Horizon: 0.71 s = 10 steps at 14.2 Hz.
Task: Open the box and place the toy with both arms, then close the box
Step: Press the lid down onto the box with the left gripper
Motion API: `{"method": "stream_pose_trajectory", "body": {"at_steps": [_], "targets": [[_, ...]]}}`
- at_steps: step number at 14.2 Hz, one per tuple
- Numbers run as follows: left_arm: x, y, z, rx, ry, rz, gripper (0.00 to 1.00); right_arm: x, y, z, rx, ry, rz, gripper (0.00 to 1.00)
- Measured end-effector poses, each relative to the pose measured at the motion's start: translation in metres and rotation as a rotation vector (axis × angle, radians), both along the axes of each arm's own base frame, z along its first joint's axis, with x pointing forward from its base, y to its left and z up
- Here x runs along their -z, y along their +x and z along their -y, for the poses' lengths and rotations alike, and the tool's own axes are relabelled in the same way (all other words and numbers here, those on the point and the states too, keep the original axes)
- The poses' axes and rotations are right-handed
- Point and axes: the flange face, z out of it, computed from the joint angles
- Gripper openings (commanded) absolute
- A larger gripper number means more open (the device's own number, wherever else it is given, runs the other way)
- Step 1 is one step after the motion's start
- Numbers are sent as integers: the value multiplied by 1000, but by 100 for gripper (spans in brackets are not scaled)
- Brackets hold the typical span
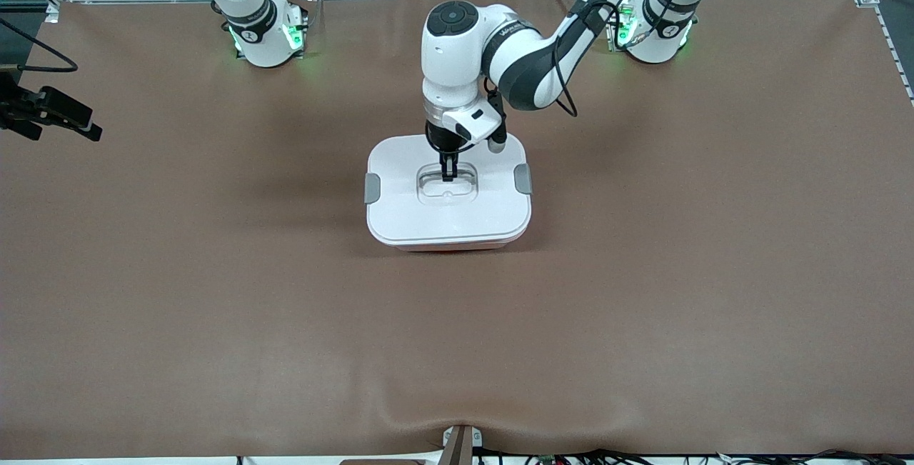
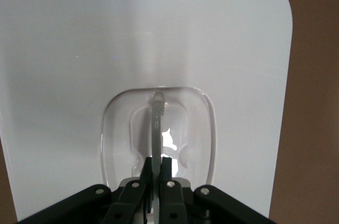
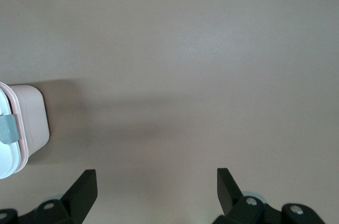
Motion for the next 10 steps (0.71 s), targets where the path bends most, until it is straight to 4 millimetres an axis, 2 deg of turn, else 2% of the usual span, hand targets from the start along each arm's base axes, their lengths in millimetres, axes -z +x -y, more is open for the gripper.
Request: {"method": "stream_pose_trajectory", "body": {"at_steps": [10], "targets": [[7,-4,0,18,9,9,0,-5,1,2,6,-2,15,100]]}}
